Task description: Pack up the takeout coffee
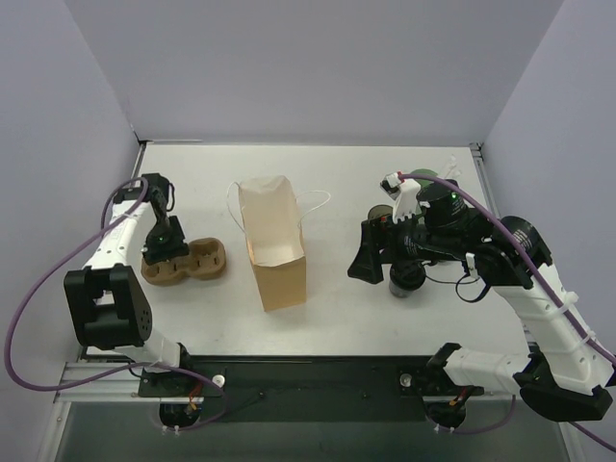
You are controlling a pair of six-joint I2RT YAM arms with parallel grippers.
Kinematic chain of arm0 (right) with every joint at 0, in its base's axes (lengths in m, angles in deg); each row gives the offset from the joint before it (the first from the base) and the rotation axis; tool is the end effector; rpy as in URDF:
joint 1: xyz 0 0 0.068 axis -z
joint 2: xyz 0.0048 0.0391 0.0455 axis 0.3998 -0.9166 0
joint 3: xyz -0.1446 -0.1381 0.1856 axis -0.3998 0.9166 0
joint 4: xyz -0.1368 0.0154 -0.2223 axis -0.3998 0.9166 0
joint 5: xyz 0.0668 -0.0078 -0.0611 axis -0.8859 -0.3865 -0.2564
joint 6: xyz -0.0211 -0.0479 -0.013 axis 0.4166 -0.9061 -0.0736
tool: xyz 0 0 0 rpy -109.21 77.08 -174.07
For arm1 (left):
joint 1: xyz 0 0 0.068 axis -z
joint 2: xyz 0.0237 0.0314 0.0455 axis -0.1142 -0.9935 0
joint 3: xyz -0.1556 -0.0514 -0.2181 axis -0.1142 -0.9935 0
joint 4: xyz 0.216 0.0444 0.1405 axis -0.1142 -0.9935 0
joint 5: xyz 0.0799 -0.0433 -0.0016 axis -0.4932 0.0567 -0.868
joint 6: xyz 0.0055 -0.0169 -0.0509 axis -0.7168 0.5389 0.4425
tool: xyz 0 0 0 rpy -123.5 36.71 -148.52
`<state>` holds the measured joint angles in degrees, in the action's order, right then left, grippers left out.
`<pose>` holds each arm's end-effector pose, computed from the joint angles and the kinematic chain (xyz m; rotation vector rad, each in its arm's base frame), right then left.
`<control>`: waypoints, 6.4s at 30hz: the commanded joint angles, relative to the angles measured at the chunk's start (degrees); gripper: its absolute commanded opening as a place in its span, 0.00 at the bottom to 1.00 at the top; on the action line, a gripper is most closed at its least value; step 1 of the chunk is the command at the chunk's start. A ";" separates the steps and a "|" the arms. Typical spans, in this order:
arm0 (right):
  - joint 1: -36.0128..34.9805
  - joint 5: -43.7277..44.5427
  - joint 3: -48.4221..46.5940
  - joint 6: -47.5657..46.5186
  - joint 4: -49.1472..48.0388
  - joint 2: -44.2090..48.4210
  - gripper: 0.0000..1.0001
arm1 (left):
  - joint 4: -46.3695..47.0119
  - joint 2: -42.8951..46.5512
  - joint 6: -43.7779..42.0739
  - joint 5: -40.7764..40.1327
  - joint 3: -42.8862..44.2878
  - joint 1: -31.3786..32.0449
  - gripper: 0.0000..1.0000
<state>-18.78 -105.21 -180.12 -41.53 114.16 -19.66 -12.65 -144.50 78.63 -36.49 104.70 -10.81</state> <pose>0.1298 0.1345 0.4692 -0.6212 2.1214 1.0078 0.2788 0.0266 0.2432 -2.4988 1.5256 -0.0178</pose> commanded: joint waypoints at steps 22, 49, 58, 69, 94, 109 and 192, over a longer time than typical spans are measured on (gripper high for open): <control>0.78 -0.12 0.00 1.42 2.16 1.03 0.82 | -3.16 -5.78 -16.49 0.64 1.59 -2.69 0.61; 0.86 0.50 -0.08 1.86 2.07 0.07 0.82 | -2.27 -8.94 -20.27 -0.41 3.78 -3.04 0.52; 0.78 0.41 -0.08 1.77 2.07 -0.02 0.82 | -3.77 -8.06 -20.01 -0.50 4.57 -3.22 0.40; 0.86 0.06 0.27 1.95 2.07 0.50 0.82 | -10.36 -5.52 -21.50 -3.05 10.20 -3.31 0.40; 0.86 -0.82 -4.30 1.33 4.01 -0.20 0.82 | -24.77 -2.96 -55.58 -1.22 48.40 -1.73 0.31; 1.04 -0.12 -2.73 1.25 5.76 2.17 0.82 | -18.90 -7.98 -61.40 2.22 74.97 21.11 0.27; 0.95 0.76 -9.14 0.89 11.13 0.24 0.82 | -27.68 -0.06 -57.88 -1.56 43.51 41.34 0.12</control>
<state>-18.04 -104.90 -188.27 -43.00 121.02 -19.40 -28.15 -145.13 22.26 -37.60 148.54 30.26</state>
